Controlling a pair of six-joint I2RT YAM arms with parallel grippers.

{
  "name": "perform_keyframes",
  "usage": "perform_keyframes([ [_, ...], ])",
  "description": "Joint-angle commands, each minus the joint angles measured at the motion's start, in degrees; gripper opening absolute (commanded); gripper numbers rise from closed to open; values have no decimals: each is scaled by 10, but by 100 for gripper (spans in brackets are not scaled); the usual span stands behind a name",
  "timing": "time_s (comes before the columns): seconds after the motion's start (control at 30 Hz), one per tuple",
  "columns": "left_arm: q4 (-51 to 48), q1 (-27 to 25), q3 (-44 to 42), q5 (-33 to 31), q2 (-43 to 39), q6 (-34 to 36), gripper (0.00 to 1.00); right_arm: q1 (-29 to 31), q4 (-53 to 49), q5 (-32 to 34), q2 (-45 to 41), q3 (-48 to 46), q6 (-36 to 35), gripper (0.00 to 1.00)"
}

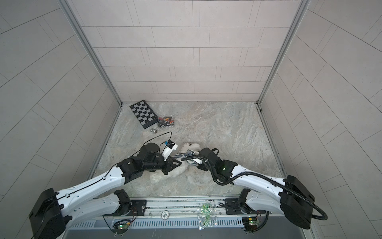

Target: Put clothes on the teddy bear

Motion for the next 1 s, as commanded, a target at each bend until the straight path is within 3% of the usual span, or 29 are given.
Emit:
perform_keyframes([
  [0.0,12,2,19,7,-7,12,0,-2,13,18,6,11,-19,19],
  [0.23,4,5,21,-1,-8,18,0,-2,22,7,14,7,-28,17],
  [0.3,0,7,22,-4,-10,20,0,-2,27,2,21,8,-27,12],
  [0.37,-2,10,22,-9,-13,20,0,-2,25,4,27,12,-29,0],
  [0.53,-3,23,13,-23,-28,11,0,10,-3,4,2,14,-26,0],
  [0.7,0,62,0,-46,-44,-6,0,38,-89,-7,-51,45,17,0],
  [0.97,-9,104,-11,-85,-49,-15,0,92,-191,-82,-96,97,171,0],
])
